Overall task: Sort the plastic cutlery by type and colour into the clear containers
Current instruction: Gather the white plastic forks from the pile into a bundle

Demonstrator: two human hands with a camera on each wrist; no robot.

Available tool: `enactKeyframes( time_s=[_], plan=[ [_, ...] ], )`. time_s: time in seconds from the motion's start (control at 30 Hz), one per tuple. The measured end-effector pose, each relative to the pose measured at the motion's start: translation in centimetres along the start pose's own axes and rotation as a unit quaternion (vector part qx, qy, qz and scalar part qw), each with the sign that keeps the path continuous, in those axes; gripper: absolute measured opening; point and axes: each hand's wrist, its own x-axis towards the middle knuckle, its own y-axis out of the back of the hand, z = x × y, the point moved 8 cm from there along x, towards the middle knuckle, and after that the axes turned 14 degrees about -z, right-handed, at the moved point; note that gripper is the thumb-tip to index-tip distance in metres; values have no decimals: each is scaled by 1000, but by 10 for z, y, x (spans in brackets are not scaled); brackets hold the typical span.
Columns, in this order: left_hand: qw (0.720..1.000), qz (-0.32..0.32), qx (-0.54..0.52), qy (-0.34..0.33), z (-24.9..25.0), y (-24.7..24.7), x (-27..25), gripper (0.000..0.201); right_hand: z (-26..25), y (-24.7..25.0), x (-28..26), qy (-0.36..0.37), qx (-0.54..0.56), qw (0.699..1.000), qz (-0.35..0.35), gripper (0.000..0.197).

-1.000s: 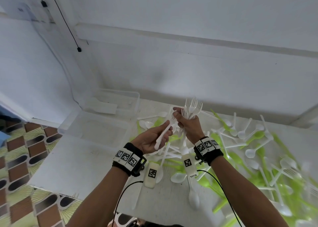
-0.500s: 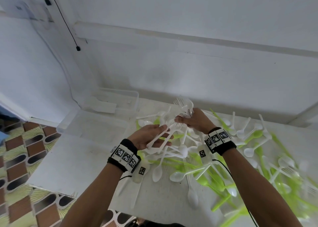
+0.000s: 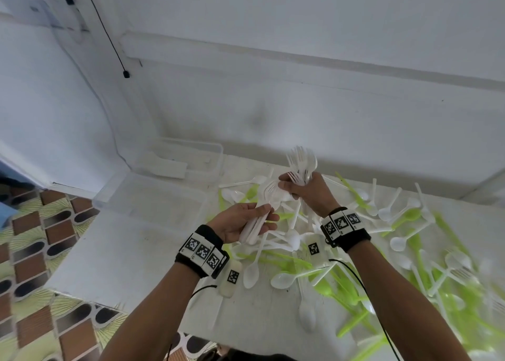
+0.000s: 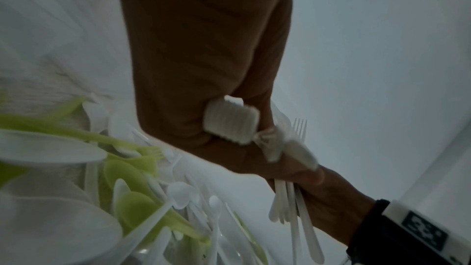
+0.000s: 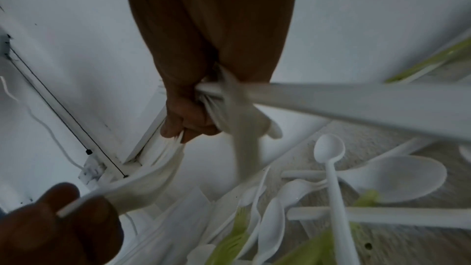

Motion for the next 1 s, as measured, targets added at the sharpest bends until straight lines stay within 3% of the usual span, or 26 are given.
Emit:
enactKeyframes(
  time_s=[0.3,0.5,0.63,0.73,1.0],
  plan=[
    [997,-37,-66,20,-5,-6,7,40,4,-4,-6,20,67,997,35,15],
    [995,19,-95,1,-5,11,5,16,22,-17,-4,-60,88,994,26,23],
    [997,19,-70,5,-6,15,6,15,33,-39,-2,-110,123,986,-37,11],
    [998,36,-53,3,-4,19,7,19,37,-45,-2,-115,215,970,-23,14],
    [990,82,100,-61,5,12,10,16,37,-59,-2,-98,217,971,-6,19]
  ],
)
